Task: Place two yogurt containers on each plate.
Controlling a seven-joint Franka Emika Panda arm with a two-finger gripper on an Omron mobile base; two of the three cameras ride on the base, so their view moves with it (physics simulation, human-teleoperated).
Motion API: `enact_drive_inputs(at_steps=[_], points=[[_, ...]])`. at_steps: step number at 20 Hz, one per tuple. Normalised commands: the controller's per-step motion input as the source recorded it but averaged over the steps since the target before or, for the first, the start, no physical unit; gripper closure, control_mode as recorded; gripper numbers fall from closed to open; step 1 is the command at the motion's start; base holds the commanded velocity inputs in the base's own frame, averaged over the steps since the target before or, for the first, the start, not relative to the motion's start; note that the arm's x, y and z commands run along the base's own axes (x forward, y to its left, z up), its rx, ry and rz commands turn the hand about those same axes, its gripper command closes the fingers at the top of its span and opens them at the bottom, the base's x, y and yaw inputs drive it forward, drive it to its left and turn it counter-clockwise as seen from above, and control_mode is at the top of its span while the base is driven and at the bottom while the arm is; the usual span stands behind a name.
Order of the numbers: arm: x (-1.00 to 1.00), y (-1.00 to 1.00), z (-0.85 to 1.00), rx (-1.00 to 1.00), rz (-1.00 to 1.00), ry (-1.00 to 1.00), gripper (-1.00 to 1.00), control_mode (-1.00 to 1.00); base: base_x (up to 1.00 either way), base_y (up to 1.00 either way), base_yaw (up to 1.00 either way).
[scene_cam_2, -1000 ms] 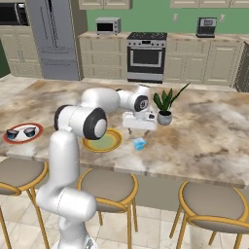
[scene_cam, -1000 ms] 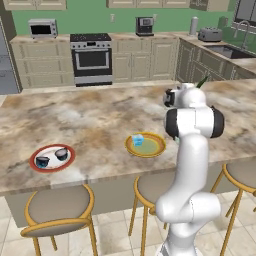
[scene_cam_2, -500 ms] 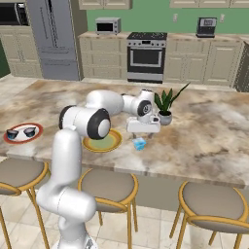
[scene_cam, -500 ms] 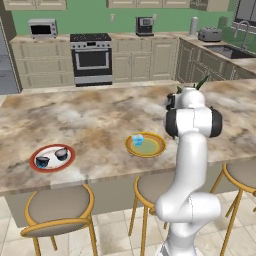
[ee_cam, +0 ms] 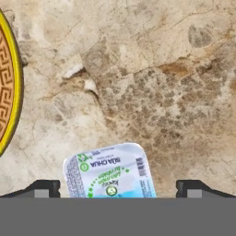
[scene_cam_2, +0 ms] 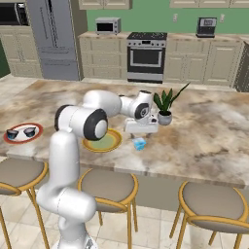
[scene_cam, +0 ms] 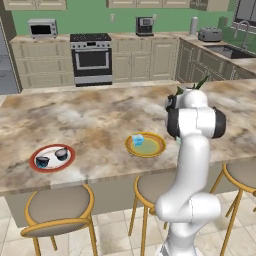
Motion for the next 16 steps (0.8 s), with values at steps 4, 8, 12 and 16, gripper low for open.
enact_drive_inputs(at_steps=[4,8,12,16], points=[[-0.19,0.08,0.0,0.0,0.0,-0.07,-1.0,-1.0,0.0,0.0,0.0],[0.0,0.0,-0.07,0.0,0.0,-0.01,-1.0,-1.0,0.0,0.0,0.0],[0.0,0.0,-0.1,0.0,0.0,0.0,-1.0,-1.0,0.0,0.0,0.0],[0.04,0.0,-0.04,0.0,0.0,0.0,-1.0,-1.0,0.0,0.0,0.0]])
